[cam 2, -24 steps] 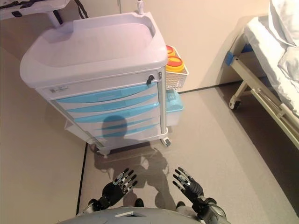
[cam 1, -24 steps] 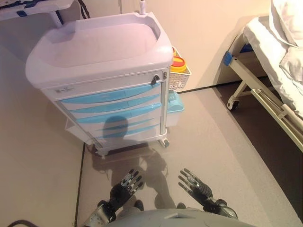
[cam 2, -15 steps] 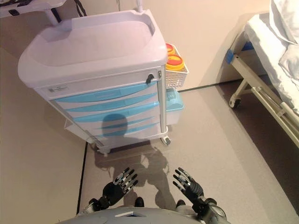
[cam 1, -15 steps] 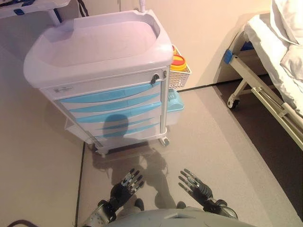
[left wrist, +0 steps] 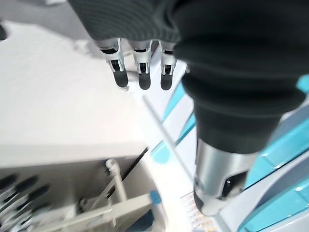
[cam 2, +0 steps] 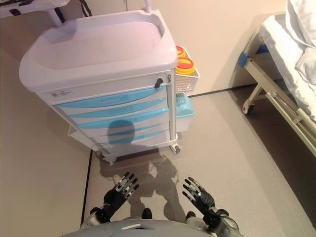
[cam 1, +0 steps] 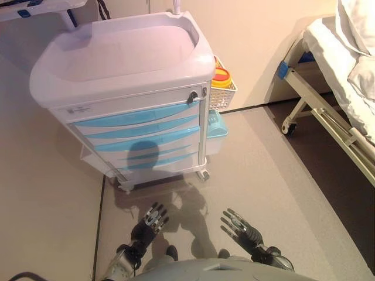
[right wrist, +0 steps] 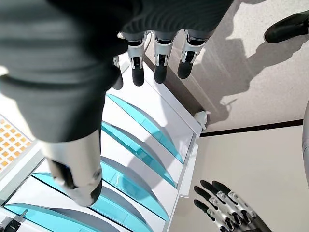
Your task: Open the drawer and pick up the medicine
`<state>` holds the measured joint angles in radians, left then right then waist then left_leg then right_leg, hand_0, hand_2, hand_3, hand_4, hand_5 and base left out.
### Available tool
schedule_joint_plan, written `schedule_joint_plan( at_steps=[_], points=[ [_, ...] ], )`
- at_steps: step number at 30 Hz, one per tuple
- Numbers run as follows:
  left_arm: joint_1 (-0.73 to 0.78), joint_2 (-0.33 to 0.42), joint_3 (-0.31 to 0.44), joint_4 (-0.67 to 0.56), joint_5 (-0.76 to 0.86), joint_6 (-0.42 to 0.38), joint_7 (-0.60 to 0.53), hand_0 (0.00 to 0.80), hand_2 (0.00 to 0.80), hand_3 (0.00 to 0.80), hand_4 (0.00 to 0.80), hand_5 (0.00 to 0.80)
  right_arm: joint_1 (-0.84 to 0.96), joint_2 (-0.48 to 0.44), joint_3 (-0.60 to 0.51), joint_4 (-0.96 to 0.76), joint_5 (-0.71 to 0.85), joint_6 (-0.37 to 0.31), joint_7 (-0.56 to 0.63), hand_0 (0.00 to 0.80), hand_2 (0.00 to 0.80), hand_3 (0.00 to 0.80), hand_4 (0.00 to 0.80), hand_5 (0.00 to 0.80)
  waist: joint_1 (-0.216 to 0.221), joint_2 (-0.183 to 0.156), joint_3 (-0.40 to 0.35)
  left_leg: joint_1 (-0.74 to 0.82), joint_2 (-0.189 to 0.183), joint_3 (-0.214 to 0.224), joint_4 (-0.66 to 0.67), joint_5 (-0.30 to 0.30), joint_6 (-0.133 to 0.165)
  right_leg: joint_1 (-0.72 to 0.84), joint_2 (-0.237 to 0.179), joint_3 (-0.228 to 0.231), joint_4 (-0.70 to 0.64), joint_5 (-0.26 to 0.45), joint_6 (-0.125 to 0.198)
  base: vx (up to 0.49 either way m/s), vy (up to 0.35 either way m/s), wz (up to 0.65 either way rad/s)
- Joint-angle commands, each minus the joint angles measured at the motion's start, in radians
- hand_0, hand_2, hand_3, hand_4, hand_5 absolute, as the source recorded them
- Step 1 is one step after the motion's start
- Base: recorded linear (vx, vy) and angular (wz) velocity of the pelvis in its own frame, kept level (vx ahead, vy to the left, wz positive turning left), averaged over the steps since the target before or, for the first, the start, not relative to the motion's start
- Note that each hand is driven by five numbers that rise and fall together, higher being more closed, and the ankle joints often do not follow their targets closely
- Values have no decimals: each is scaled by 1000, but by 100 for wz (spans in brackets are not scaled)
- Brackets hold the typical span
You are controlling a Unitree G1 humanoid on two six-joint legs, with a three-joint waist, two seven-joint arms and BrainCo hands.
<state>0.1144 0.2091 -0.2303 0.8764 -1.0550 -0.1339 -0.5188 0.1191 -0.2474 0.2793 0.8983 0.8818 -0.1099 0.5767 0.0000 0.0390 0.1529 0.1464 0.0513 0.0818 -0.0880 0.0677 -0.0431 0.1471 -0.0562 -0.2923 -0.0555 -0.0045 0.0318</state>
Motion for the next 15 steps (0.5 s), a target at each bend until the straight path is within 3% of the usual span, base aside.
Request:
schedule_joint_plan(
  at_steps=[1, 4, 15],
  points=[
    [-59, -8, -6, -22, 20, 51, -79, 0, 0, 0, 0, 0, -38, 28, 13, -33, 19, -31, 24, 0, 0, 0, 0, 0, 8, -28, 8, -52, -50, -39, 1, -61, -5, -8, 2, 15, 71, -74, 45, 0, 0, 0],
    [-51, -12, -9, -19, -45, 141, -167, 0, 0, 0, 0, 0, -38, 22, 13, -34, 13, -23, 29, 0, 0, 0, 0, 0, 6, -27, 13, -51, -49, -36, 1, -62, -5, -9, 1, 16, 71, -71, 46, 0, 0, 0],
    [-60, -47, 51, 30, -262, 252, -253, 0, 0, 0, 0, 0, -43, 18, 0, -7, 2, -12, 40, 0, 0, 0, 0, 0, 0, -28, 49, -66, -41, -28, 1, -62, 1, -50, -9, 32, 107, -77, 44, 44, 33, -1]
  ],
)
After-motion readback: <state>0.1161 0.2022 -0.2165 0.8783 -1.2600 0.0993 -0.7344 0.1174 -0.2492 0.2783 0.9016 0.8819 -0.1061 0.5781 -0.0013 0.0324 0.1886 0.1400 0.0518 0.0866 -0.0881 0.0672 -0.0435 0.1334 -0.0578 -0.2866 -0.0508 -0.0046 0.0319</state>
